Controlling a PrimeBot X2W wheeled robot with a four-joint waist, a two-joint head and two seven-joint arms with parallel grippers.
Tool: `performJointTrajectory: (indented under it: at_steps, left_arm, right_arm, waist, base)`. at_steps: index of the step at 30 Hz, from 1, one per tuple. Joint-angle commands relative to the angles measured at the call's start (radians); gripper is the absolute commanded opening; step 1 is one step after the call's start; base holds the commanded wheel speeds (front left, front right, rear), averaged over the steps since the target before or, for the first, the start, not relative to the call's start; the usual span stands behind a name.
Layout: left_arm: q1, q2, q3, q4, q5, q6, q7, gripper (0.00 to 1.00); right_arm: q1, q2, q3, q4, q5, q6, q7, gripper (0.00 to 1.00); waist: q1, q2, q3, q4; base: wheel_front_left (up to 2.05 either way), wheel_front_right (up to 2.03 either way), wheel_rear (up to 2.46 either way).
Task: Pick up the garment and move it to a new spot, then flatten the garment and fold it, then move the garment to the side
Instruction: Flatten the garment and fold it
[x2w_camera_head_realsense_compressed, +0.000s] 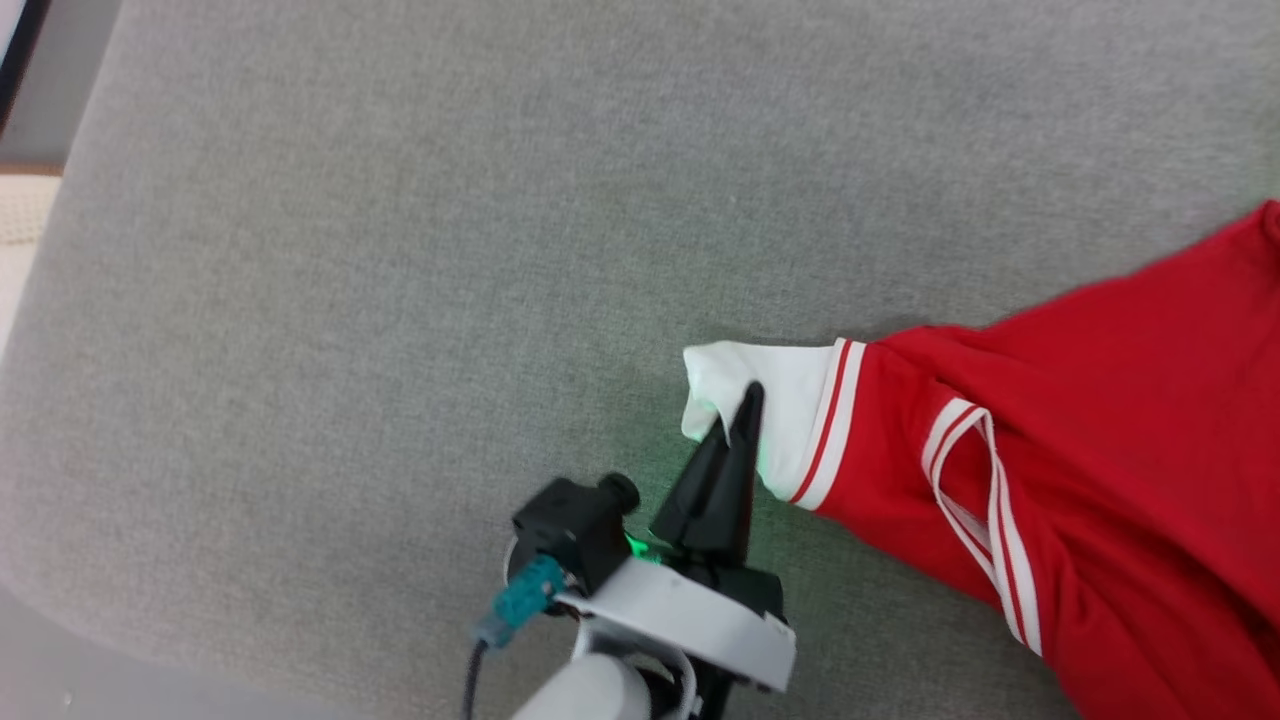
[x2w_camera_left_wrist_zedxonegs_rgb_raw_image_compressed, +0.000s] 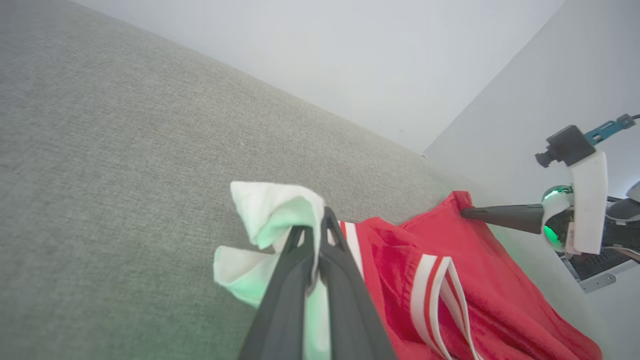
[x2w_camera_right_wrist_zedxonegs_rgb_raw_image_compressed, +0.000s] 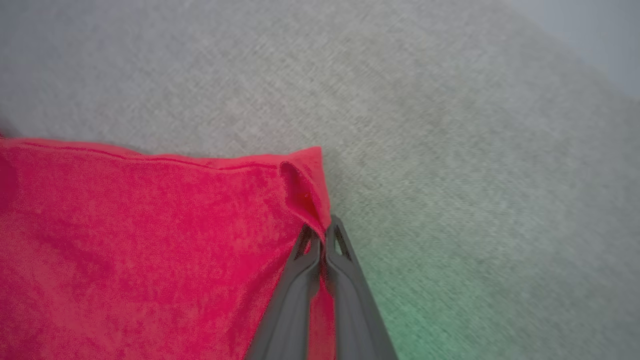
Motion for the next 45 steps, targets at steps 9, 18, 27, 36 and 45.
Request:
performJointTrajectory:
  at_steps: [9, 18, 27, 36, 45]
  left_arm:
    - [-0.104, 0.0, 0.073, 0.036, -0.026, -0.055, 0.0, 0.0]
    - [-0.373, 0.001, 0.111, 0.168, -0.142, -0.082, 0.032, 0.0]
    - [-0.838, 0.003, 0.202, 0.428, -0.26, -0.039, 0.068, 0.0]
    - [-1.277, 0.014, 0.297, 0.664, -0.183, 0.011, 0.006, 0.0]
    - [-1.314, 0.006, 0.393, 0.638, -0.095, -0.053, -0.001, 0.0]
  right_arm:
    - [-0.041, 0.059, -0.102, 0.173, 0.176, -0.001, -0.122, 0.0]
    - [-0.124, 0.076, -0.192, 0.302, 0.244, -0.001, -0.218, 0.0]
    - [-0.317, 0.137, -0.306, 0.439, 0.276, -0.001, -0.326, 0.0]
    - [-0.54, 0.209, -0.361, 0.52, 0.232, -0.002, -0.429, 0.0]
    - [-0.518, 0.221, -0.312, 0.49, 0.235, -0.002, -0.457, 0.0]
  waist:
    - [0.0, 0.0, -0.073, -0.075]
    - [0.0, 0.0, -0.062, -0.121]
    - [0.0, 0.0, -0.015, -0.181]
    - [0.0, 0.0, 0.019, -0.234]
    - [0.0, 0.0, 0.027, -0.226]
  base:
    - [0.0, 0.0, 0.0]
    - [0.0, 0.0, 0.0]
    - [0.0, 0.0, 0.0]
    - [0.0, 0.0, 0.0]
    - [0.0, 0.0, 0.0]
